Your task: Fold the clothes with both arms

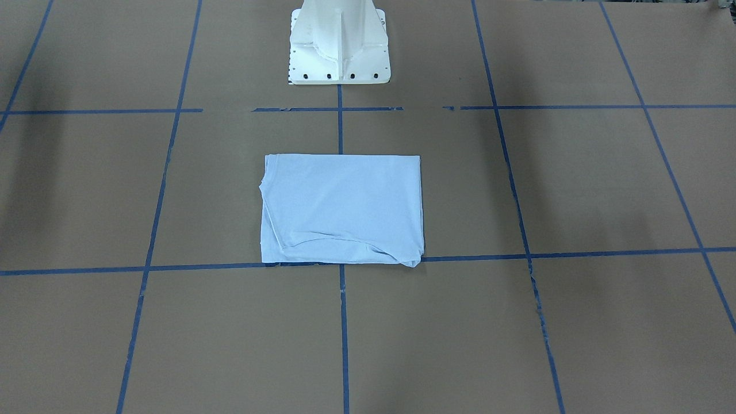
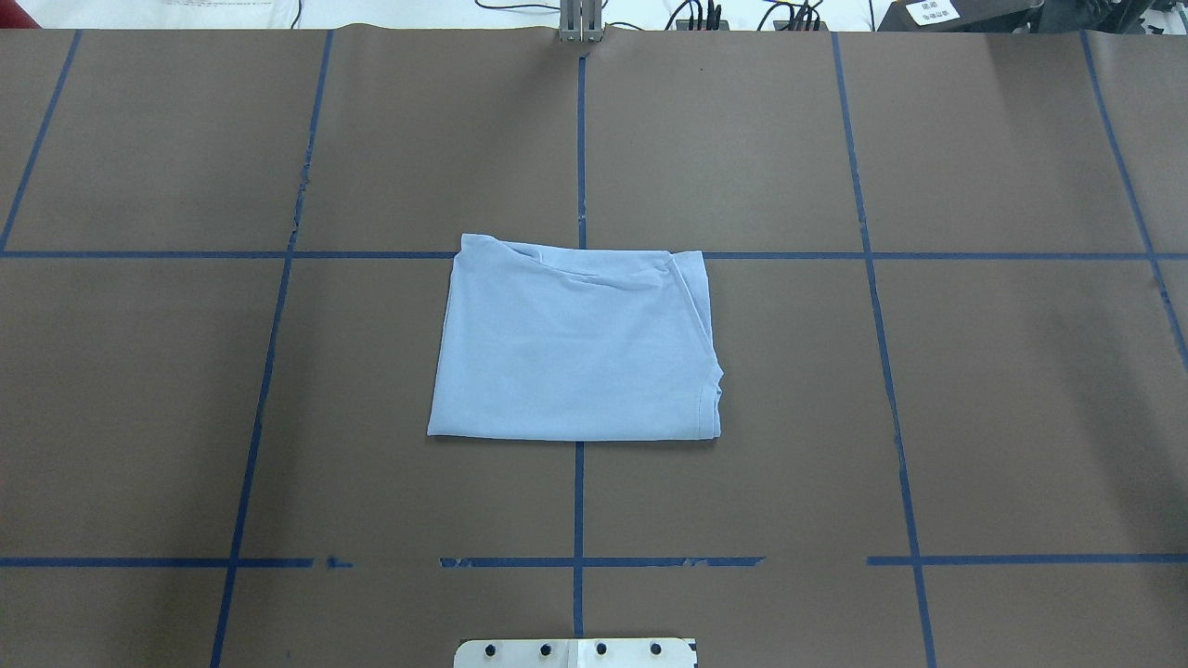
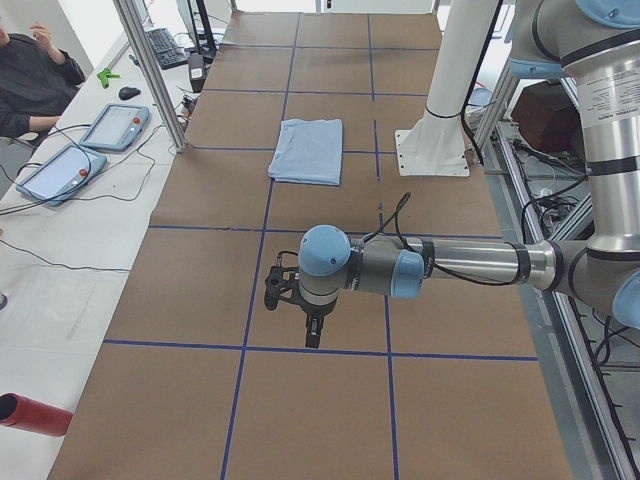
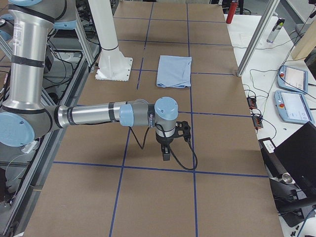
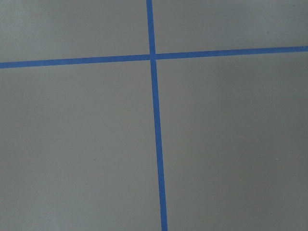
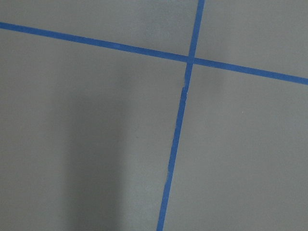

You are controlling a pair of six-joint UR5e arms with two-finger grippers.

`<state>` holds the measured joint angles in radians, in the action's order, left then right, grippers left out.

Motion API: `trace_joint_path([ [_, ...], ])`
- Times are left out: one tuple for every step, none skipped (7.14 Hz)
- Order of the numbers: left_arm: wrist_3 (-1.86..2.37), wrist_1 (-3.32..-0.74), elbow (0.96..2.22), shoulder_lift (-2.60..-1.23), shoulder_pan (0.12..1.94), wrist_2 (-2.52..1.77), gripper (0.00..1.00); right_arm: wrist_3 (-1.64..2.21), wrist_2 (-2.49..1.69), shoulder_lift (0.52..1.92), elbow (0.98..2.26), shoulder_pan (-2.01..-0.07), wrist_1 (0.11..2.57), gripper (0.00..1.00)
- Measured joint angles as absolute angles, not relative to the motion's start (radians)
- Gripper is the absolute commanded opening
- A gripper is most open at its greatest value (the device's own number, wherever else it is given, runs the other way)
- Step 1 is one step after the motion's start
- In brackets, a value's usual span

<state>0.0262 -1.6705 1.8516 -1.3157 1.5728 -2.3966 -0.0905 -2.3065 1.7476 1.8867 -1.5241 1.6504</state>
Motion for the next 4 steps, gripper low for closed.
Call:
trace_joint_path([
  [0.026, -1.671, 1.852, -1.308, 1.574, -2.396, 1.0, -0.091, -2.306, 1.749, 1.889, -1.524, 1.651, 1.0],
  [0.026, -1.67, 1.851, -1.304, 1.574, -2.395, 1.0, -0.09, -2.305, 1.751, 1.89, -1.523, 1.651, 1.0],
  [0.028, -1.671, 1.846, -1.302, 1.574, -2.395, 1.0, -0.089, -2.305, 1.754, 1.888, -1.523, 1.652, 1.0],
  [0.03, -1.671, 1.841, -1.297, 1.575, -2.395, 1.0, -0.087, -2.306, 1.758, 1.887, -1.523, 1.652, 1.0],
])
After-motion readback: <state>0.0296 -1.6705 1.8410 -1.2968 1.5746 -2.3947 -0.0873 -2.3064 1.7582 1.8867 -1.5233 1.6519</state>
